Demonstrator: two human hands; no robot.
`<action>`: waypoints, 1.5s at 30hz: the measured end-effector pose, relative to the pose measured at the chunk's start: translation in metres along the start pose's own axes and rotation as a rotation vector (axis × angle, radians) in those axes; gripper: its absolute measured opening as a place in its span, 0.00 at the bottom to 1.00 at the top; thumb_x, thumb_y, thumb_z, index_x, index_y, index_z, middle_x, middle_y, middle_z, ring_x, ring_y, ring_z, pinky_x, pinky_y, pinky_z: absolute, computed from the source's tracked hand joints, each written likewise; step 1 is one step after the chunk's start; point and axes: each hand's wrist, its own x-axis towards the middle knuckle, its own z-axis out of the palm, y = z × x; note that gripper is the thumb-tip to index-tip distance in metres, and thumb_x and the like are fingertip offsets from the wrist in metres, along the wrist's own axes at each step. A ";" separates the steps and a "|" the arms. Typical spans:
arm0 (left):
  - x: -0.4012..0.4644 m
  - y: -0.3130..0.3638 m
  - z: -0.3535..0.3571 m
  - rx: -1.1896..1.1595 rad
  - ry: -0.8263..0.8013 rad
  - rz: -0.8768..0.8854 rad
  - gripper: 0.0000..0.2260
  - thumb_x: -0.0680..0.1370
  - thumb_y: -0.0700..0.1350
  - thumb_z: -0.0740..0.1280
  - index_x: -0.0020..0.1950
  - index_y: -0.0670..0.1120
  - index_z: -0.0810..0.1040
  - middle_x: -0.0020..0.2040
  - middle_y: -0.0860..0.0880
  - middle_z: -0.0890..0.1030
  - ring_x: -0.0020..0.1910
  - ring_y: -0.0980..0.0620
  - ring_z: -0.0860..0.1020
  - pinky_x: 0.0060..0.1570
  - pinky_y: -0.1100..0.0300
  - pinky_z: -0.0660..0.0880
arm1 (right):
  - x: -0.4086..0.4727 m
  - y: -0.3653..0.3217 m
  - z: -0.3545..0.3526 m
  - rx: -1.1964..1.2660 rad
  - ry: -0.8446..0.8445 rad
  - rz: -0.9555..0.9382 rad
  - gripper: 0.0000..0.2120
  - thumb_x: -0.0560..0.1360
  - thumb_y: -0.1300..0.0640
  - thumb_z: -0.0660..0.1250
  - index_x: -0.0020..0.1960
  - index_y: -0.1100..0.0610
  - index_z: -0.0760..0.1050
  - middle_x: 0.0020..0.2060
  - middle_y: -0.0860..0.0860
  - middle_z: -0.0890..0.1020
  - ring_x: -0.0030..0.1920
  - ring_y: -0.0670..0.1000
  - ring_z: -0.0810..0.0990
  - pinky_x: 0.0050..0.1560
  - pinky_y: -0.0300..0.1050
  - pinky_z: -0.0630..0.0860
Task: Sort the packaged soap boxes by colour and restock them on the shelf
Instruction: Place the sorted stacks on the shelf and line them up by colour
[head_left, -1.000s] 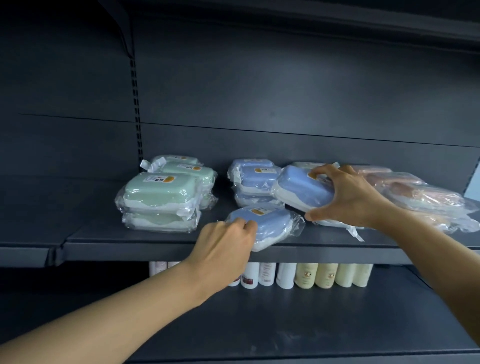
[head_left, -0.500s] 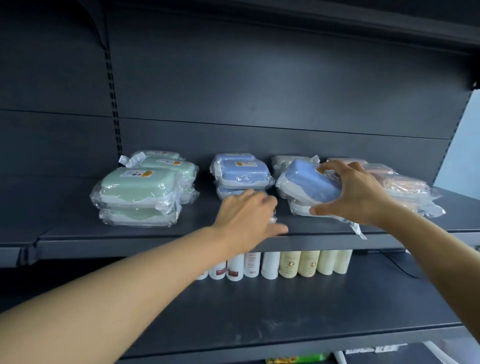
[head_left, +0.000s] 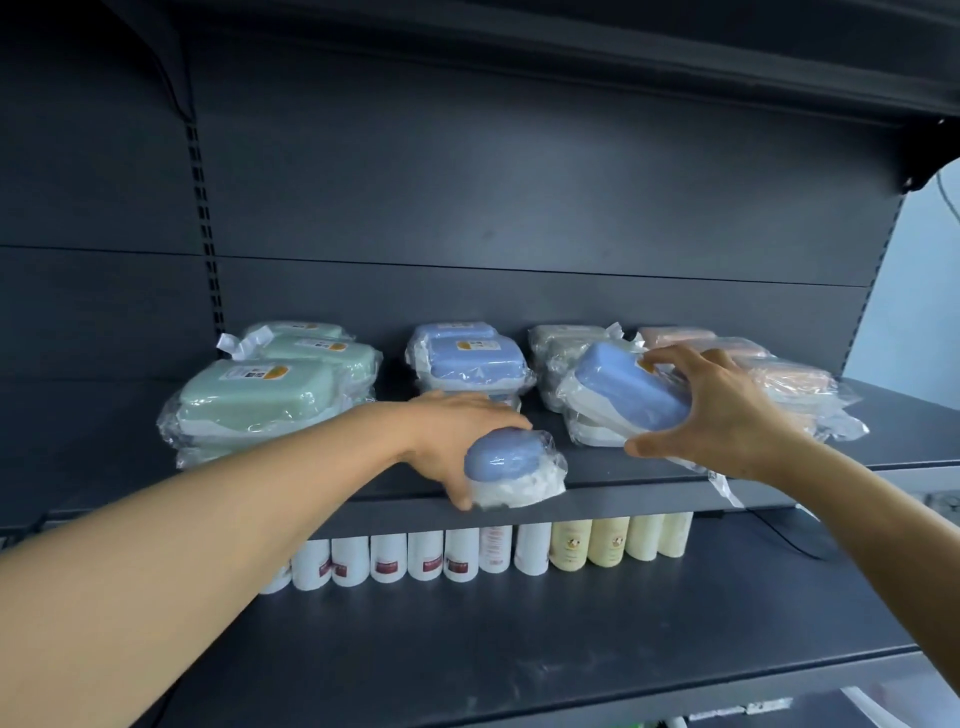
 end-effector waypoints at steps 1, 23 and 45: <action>-0.001 0.001 -0.001 -0.078 -0.013 -0.036 0.42 0.62 0.56 0.77 0.72 0.59 0.61 0.67 0.58 0.68 0.65 0.54 0.67 0.65 0.52 0.67 | 0.000 0.000 -0.001 -0.001 0.001 0.002 0.42 0.59 0.48 0.79 0.69 0.44 0.64 0.59 0.52 0.67 0.52 0.48 0.65 0.53 0.39 0.62; -0.018 -0.007 0.048 -0.907 0.472 -0.572 0.42 0.66 0.47 0.79 0.70 0.44 0.57 0.59 0.54 0.73 0.54 0.55 0.72 0.51 0.65 0.67 | 0.053 -0.065 0.042 0.061 -0.093 -0.303 0.40 0.60 0.50 0.79 0.68 0.44 0.66 0.61 0.46 0.67 0.54 0.42 0.64 0.50 0.28 0.59; -0.023 -0.022 0.033 -0.822 0.309 -0.548 0.42 0.73 0.45 0.71 0.75 0.49 0.44 0.65 0.49 0.70 0.54 0.52 0.73 0.50 0.63 0.69 | 0.076 -0.070 0.092 -0.087 -0.254 -0.278 0.47 0.66 0.47 0.75 0.74 0.37 0.50 0.71 0.45 0.55 0.71 0.50 0.52 0.70 0.49 0.60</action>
